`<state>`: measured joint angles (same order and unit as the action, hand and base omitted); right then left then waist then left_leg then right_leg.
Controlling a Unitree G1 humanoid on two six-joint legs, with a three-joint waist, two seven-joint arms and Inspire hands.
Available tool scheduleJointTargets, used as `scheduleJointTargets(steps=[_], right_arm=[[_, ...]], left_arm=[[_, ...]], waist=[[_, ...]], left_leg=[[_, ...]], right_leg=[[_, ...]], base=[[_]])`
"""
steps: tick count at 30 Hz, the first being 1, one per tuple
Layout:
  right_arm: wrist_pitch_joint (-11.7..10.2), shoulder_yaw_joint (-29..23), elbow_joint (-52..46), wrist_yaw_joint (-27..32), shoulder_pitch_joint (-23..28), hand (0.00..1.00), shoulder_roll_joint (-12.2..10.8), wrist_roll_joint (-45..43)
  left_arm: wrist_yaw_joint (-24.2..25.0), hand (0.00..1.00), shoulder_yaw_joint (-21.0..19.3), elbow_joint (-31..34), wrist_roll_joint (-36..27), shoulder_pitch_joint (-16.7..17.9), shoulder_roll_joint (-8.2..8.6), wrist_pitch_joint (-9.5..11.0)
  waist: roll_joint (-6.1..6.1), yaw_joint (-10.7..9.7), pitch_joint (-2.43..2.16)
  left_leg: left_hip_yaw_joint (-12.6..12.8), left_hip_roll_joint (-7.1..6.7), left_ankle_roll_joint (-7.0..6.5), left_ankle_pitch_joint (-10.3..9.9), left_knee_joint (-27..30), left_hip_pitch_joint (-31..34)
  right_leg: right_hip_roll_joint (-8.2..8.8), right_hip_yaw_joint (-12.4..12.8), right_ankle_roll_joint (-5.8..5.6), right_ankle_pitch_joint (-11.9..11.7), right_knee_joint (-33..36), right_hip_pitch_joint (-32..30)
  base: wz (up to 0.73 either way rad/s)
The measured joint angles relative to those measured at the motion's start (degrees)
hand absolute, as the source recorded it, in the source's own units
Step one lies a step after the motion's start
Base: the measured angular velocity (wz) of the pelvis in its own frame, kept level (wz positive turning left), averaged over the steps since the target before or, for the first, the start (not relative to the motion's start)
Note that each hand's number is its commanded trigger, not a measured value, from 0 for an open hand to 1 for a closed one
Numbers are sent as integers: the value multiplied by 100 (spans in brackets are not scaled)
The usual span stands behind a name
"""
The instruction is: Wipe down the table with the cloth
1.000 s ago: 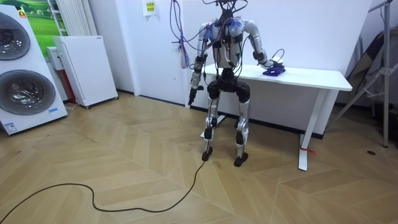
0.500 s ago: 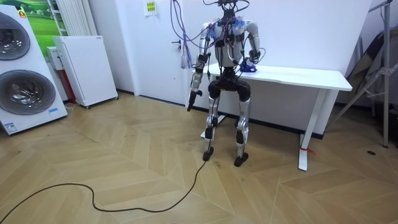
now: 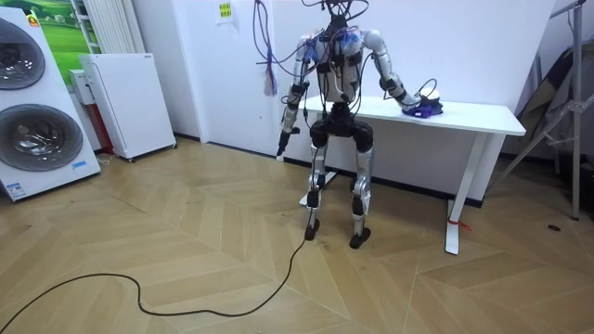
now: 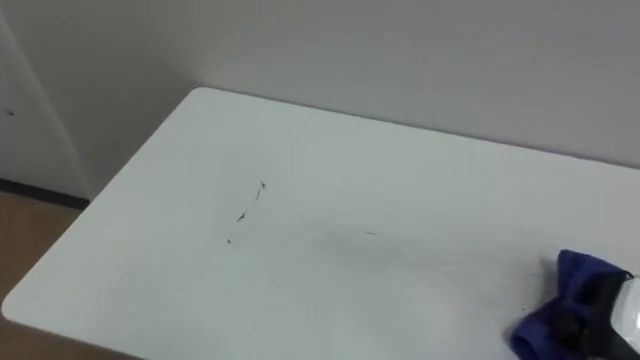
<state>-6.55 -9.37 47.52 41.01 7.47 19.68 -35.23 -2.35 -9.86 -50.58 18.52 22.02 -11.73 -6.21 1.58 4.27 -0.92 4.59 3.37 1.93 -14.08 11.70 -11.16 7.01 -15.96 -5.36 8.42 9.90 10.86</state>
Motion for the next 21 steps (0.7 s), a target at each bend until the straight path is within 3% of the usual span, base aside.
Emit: scheduleJointTargets(steps=[2,4,5,7,10,11,12,14,17,18,19,20,21], right_arm=[[405,219,-128,-143,-180,100,-57,6],[920,618,-193,-399,-602,100,-161,-88],[1017,770,-250,-496,-732,100,-222,-137],[1216,1551,-488,-928,-1404,100,-638,-647],[1156,2463,-882,-1501,-2125,100,-1133,-1187],[1110,2633,-884,-1585,-2285,100,-1181,-1230],[975,2851,-893,-1752,-2544,100,-1232,-1293],[873,2872,-1015,-1905,-2724,100,-1271,-1395],[916,2805,-912,-1898,-2738,100,-1165,-1327],[864,2781,-791,-1769,-2638,100,-1049,-1105],[721,2658,-649,-1597,-2541,100,-1018,-955],[640,2584,-545,-1515,-2491,100,-1017,-861],[481,2449,-433,-1334,-2374,100,-1016,-694]], left_arm=[[-71,0,309,-30,-28,-98,4,-14],[-133,0,478,-216,-56,-354,68,-12],[-155,0,512,-288,-99,-422,68,-13],[-191,0,575,-554,-93,-685,76,-16],[-123,0,645,-665,-116,-963,71,-10],[-83,0,681,-637,-116,-1016,69,-10],[-23,0,684,-503,-101,-1037,72,-7],[-10,0,658,-417,-97,-1034,16,17],[70,0,548,-406,-95,-857,-149,-8],[84,0,547,-405,-125,-796,-200,-20],[109,0,517,-406,-159,-763,-248,-26],[128,0,501,-401,-164,-776,-280,-24],[150,0,497,-356,-160,-800,-346,-21]], waist=[[4,111,5],[-53,540,17],[-60,654,22],[-140,1021,78],[-172,1347,138],[-193,1395,159],[-229,1581,204],[-254,1778,215],[-248,1783,210],[-225,1745,195],[-213,1602,194],[-208,1532,192],[-137,1364,168]], left_leg=[[13,0,-23,-6,60,-2],[78,34,-41,-107,205,33],[84,40,-45,-134,242,49],[81,120,-55,-340,571,227],[-2,132,-88,-454,896,615],[-5,134,-98,-459,933,689],[-34,138,-121,-448,962,778],[-72,157,-138,-430,1006,950],[-57,302,-48,-346,978,1046],[-65,315,-21,-341,983,1025],[-74,365,47,-340,978,980],[-61,413,97,-329,996,959],[-49,520,221,-309,1005,946]], right_leg=[[-2,51,22,-15,51,-28],[-4,165,84,-29,403,-338],[-2,142,106,-42,492,-441],[37,-224,249,-133,794,-817],[210,-725,319,-175,992,-1124],[238,-760,321,-177,1006,-1162],[304,-797,314,-176,1045,-1232],[432,-829,244,-156,1101,-1362],[858,-528,154,-128,1589,-1615],[1155,-400,112,-143,1571,-1586],[1349,-230,59,-193,1463,-1493],[1406,-194,45,-248,1338,-1413],[1443,-199,11,-514,1053,-1287]], base=[[-27],[-86],[-112],[-112],[-27],[25],[33],[55],[91],[106],[110],[121],[116]])
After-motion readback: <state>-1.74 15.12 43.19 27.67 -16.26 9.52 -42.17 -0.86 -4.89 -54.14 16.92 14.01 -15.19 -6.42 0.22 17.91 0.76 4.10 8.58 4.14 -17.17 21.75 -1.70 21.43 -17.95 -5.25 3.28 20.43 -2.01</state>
